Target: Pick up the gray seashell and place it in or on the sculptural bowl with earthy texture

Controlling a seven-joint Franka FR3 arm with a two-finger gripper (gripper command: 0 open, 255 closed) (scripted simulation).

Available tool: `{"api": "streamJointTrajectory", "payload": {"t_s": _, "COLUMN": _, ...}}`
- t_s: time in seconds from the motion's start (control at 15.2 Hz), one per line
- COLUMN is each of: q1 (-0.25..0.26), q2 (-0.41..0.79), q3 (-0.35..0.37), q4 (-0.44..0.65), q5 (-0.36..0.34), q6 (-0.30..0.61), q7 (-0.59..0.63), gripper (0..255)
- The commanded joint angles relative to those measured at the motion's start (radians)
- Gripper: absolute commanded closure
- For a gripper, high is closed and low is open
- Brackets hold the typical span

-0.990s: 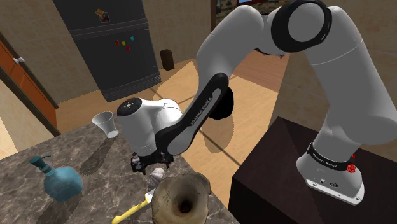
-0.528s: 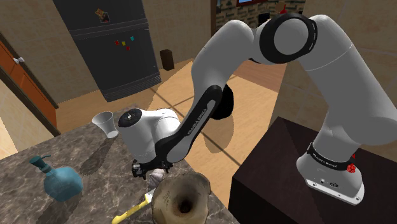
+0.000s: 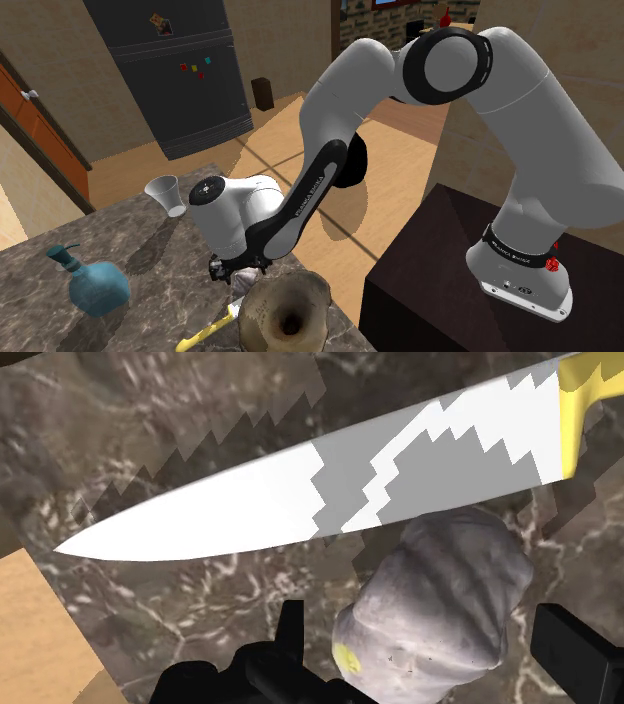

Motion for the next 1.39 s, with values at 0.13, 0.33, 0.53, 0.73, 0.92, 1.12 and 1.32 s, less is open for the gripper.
{"api": "streamJointTrajectory", "payload": {"t_s": 0.13, "q1": 0.0, "q2": 0.0, "q3": 0.0, "q4": 0.0, "q5": 0.0, "q6": 0.0, "q7": 0.0, "gripper": 255}}
{"api": "streamJointTrajectory", "payload": {"t_s": 0.33, "q1": 0.0, "q2": 0.0, "q3": 0.0, "q4": 0.0, "q5": 0.0, "q6": 0.0, "q7": 0.0, "gripper": 255}}
{"api": "streamJointTrajectory", "payload": {"t_s": 0.53, "q1": 0.0, "q2": 0.0, "q3": 0.0, "q4": 0.0, "q5": 0.0, "q6": 0.0, "q7": 0.0, "gripper": 255}}
{"api": "streamJointTrajectory", "payload": {"t_s": 0.73, "q1": -0.004, "q2": -0.01, "q3": 0.005, "q4": -0.003, "q5": 0.005, "q6": -0.007, "q7": -0.003, "gripper": 255}}
{"api": "streamJointTrajectory", "payload": {"t_s": 0.92, "q1": -0.014, "q2": -0.038, "q3": 0.02, "q4": -0.01, "q5": 0.021, "q6": -0.028, "q7": -0.013, "gripper": 255}}
{"api": "streamJointTrajectory", "payload": {"t_s": 1.12, "q1": -0.025, "q2": -0.066, "q3": 0.035, "q4": -0.015, "q5": 0.037, "q6": -0.05, "q7": -0.023, "gripper": 255}}
{"api": "streamJointTrajectory", "payload": {"t_s": 1.32, "q1": -0.035, "q2": -0.093, "q3": 0.05, "q4": -0.018, "q5": 0.054, "q6": -0.073, "q7": -0.034, "gripper": 255}}
